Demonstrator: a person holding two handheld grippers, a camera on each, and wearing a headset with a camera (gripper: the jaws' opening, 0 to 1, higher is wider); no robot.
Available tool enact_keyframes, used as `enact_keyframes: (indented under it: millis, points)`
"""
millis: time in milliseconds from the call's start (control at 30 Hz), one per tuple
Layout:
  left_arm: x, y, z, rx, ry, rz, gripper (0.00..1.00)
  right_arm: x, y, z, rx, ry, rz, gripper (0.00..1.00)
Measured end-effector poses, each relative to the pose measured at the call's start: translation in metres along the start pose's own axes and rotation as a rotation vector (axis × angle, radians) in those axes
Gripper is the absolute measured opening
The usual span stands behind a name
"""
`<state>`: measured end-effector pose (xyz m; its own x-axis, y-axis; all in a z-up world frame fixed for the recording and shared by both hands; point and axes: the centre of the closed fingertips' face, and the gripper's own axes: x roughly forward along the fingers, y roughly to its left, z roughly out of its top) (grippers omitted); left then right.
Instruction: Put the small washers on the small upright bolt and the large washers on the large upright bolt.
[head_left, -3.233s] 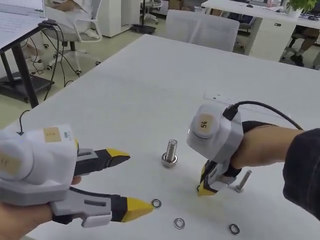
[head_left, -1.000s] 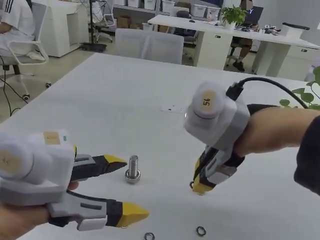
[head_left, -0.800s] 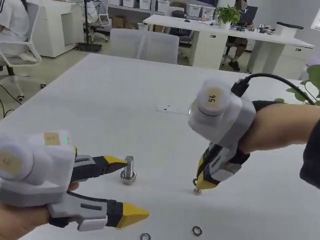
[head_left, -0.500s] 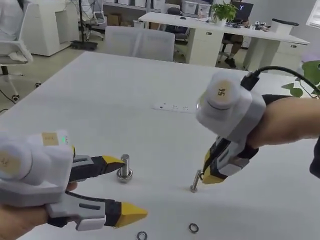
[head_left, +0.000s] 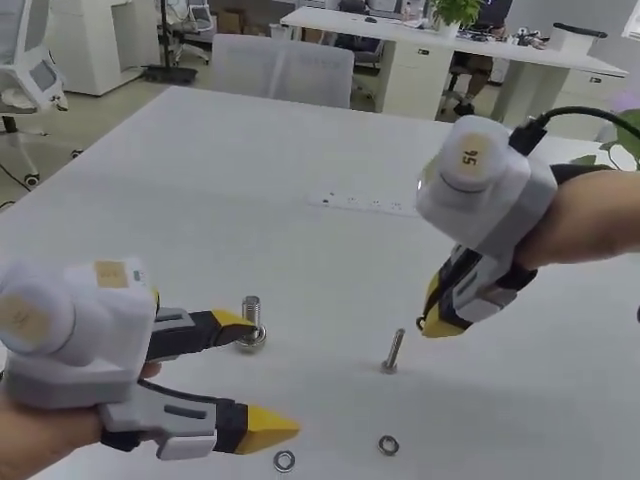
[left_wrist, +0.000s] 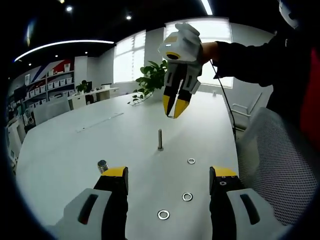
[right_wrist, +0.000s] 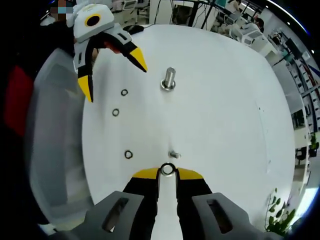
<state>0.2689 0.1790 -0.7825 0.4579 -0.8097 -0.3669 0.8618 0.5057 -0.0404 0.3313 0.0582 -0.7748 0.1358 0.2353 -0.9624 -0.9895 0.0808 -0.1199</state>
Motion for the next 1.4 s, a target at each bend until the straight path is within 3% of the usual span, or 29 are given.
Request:
enact_keyframes:
  millis: [300, 800, 1400]
  points:
    - [0.003, 0.001, -0.002, -0.010, -0.003, -0.005, 0.65, 0.014, -0.016, 0.002, -0.020, -0.001, 0.011, 0.13]
    - [0.009, 0.000, -0.006, -0.026, -0.004, -0.016, 0.65, 0.033, -0.020, -0.001, -0.033, 0.018, 0.044, 0.13]
    - [0.010, 0.000, -0.005, -0.026, -0.019, -0.017, 0.65, 0.040, -0.023, -0.005, -0.034, 0.034, 0.052, 0.13]
